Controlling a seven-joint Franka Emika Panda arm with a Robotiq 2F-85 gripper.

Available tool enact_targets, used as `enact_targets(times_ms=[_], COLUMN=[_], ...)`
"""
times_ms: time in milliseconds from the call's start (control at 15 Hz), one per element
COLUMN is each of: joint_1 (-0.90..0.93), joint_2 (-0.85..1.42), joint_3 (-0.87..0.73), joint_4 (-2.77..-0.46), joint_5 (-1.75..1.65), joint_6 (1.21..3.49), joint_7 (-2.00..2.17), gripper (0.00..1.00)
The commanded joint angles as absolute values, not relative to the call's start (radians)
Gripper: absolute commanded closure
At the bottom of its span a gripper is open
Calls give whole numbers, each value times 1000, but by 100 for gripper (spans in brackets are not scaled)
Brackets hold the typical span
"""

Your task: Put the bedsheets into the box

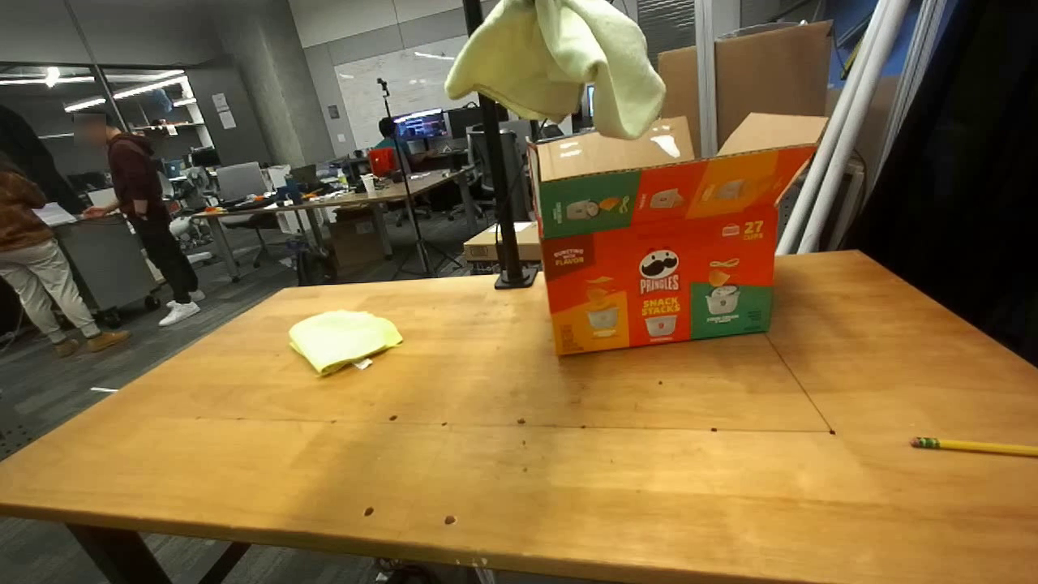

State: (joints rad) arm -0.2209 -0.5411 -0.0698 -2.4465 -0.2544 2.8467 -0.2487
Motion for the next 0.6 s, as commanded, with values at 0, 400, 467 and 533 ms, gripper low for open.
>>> enact_targets(times_ms=[0,400,467,533], joint_1=[-250,-233,-232,-227], joint_2=[-521,-446,-436,-428], joint_3=[-61,-26,-17,-11], joint_4=[-2491,-2519,-2520,-2518], joint_5=[-284,-278,-281,-280], joint_6=[2883,2876,2874,2871], joint_7=[-196,-160,-151,-148], gripper=[74,28,21,12])
